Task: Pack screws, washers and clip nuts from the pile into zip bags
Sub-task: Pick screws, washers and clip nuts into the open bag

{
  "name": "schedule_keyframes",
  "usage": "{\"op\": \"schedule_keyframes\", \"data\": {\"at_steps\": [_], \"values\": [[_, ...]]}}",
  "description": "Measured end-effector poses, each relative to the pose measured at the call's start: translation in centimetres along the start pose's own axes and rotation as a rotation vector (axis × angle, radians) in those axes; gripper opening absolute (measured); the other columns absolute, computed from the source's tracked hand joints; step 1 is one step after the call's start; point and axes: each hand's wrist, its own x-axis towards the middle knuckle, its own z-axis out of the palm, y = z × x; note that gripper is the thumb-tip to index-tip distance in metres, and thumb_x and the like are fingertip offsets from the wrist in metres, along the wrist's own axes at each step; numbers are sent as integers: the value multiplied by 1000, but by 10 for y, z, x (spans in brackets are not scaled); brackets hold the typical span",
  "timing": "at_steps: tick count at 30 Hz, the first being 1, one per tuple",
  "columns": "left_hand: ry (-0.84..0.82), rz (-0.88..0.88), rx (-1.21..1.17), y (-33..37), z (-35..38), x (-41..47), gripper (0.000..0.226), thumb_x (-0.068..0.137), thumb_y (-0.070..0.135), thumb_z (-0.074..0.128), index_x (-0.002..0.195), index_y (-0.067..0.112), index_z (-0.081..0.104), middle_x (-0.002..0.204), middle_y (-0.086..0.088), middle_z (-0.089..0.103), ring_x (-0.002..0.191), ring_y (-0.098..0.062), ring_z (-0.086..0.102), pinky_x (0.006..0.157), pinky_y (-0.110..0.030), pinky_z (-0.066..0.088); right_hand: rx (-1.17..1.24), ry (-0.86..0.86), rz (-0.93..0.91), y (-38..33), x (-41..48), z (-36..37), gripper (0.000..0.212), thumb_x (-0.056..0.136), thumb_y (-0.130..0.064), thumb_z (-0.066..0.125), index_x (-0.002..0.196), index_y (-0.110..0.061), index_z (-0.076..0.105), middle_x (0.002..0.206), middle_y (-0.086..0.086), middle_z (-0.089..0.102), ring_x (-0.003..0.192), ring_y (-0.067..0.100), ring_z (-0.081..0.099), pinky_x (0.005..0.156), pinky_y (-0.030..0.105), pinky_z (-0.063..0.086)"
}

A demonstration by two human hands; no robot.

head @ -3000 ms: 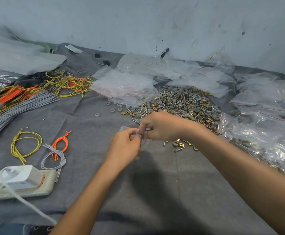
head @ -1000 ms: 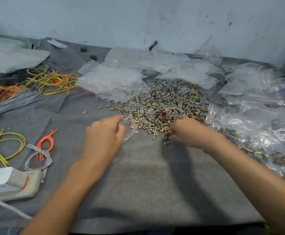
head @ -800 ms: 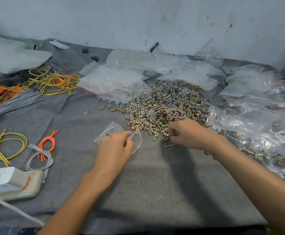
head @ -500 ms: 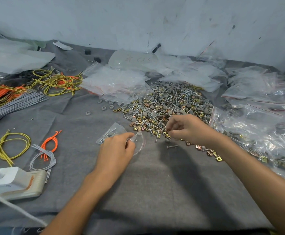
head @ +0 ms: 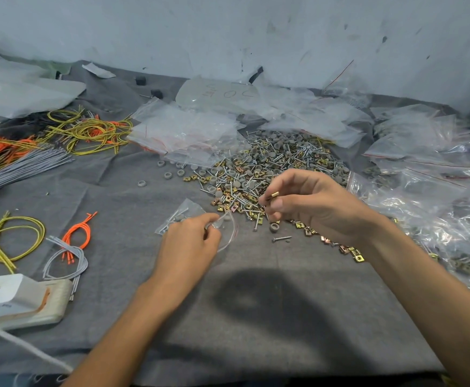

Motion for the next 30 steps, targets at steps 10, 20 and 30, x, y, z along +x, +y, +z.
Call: {"op": "schedule_keyframes", "data": {"at_steps": [10,20,30], "values": [[-3,-26,-21,0,-2,2,33,89,20,59,118,27,74,58,8,60,55,-2,50,65,-24,34,147,-47,13,0,0,6,21,81,-7,72,99,-17,75,96,14,74,81,20,71,74,30,60],[-19,-27,-67,4,-8,4,34,88,16,60,119,21,74,47,14,47,63,17,52,59,-14,34,173,-88,19,7,0,4,20,84,-8,77,102,-16,74,98,14,74,85,20,72,74,29,59],[-14,-63,-41,7,-7,5,34,89,16,59,119,21,73,65,-1,65,71,-20,60,68,-29,34,-690,80,163,37,34,22,3,92,-17,74,91,-16,71,77,4,71,65,5,62,61,19,50]]}}
